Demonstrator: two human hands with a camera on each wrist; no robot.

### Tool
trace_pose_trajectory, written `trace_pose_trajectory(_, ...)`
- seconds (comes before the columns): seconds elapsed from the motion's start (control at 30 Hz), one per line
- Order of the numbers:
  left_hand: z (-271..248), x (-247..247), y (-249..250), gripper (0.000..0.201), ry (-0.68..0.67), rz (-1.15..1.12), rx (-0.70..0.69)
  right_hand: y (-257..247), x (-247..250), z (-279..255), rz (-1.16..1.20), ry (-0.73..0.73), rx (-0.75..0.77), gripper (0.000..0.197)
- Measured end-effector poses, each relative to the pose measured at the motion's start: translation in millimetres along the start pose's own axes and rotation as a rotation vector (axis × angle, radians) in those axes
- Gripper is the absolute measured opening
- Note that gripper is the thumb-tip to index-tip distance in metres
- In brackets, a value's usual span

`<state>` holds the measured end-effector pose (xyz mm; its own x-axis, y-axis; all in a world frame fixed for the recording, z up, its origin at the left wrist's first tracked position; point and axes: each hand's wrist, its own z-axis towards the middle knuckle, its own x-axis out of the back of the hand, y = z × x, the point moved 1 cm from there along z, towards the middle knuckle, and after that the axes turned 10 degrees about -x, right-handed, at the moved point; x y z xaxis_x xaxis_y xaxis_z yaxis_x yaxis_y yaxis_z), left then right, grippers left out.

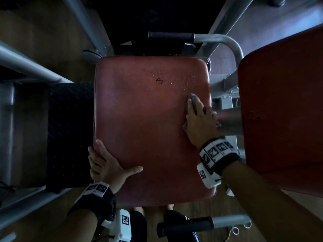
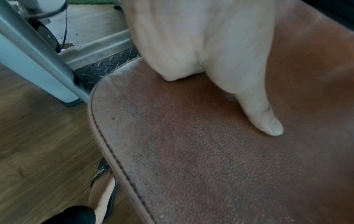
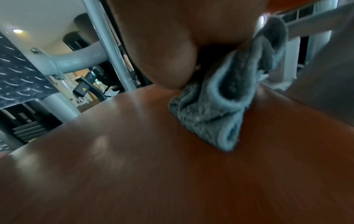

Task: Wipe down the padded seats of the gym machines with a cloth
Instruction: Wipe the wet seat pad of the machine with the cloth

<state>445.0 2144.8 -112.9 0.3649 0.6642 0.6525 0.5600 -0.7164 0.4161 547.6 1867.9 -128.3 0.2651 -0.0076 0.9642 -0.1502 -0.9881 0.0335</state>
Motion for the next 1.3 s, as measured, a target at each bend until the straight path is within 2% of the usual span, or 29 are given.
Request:
trace_pose_trajectory(0.2,0,0,1,0.168,0.005,-0.005,0.004,8,-12,15,0.176,-0.037,0.049,0.062)
trace_pose_trajectory(0.3,0,0,0,0.167,-0.004,-0.008,0.007,10,-9,37,0.202,-0.036,0.111,0.061)
trace_pose_trajectory(0.4,0,0,0,0.168,-0.008,-0.013,0.007,4,-6,50,0.214,-0.011,0.107,0.061)
trace_pose_trajectory(0.5,0,0,0,0.168,-0.003,-0.021,0.011,2,-4,41,0.236,0.009,0.141,0.060)
trace_pose_trajectory(0.63,1,-1,0,0.168,0.000,-0.020,0.007,7,-14,8,0.225,-0.036,0.300,0.057)
trace_pose_trajectory(0.7,1,-1,0,0.168,0.000,-0.014,0.013,12,-17,8,0.201,-0.053,0.352,0.057)
trace_pose_trajectory(0.8,1,0,1,0.169,0.006,-0.013,0.022,16,-12,25,0.187,-0.070,0.402,0.061)
trace_pose_trajectory(0.97,1,0,1,0.169,0.012,-0.030,0.032,5,-6,62,0.298,-0.064,0.329,0.073)
trace_pose_trajectory(1.3,2,5,3,0.170,-0.010,-0.017,0.058,-2,14,138,0.256,-0.005,0.381,0.067)
